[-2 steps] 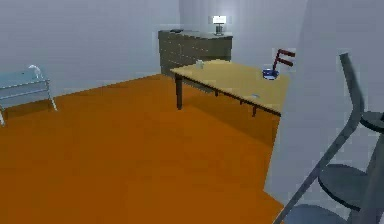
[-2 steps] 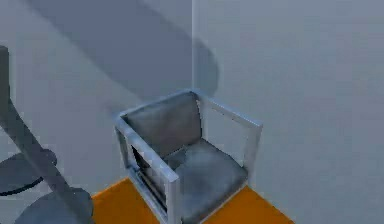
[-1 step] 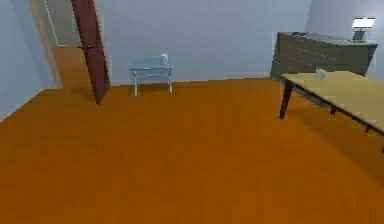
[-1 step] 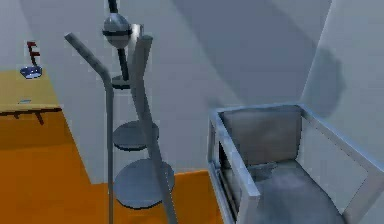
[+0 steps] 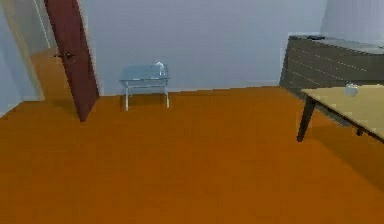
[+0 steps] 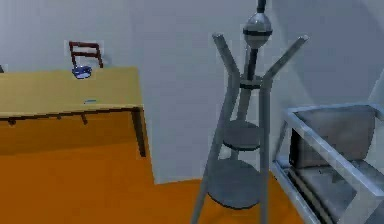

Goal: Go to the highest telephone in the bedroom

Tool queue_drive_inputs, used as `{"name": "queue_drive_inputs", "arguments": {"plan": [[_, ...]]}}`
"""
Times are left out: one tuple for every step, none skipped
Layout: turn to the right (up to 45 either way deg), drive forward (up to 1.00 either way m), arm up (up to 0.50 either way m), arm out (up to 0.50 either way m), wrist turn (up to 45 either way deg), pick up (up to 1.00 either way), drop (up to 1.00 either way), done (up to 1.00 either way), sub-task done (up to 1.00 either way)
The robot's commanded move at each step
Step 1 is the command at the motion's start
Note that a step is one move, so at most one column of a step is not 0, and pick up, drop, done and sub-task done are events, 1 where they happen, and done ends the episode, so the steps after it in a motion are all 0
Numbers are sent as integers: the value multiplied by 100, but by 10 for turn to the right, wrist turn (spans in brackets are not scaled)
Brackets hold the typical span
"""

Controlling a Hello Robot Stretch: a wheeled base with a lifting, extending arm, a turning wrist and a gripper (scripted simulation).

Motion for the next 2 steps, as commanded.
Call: {"name": "queue_drive_inputs", "arguments": {"plan": [[90,0,0,0,0,0,0,0,0],[0,100,0,0,0,0,0,0,0]]}}
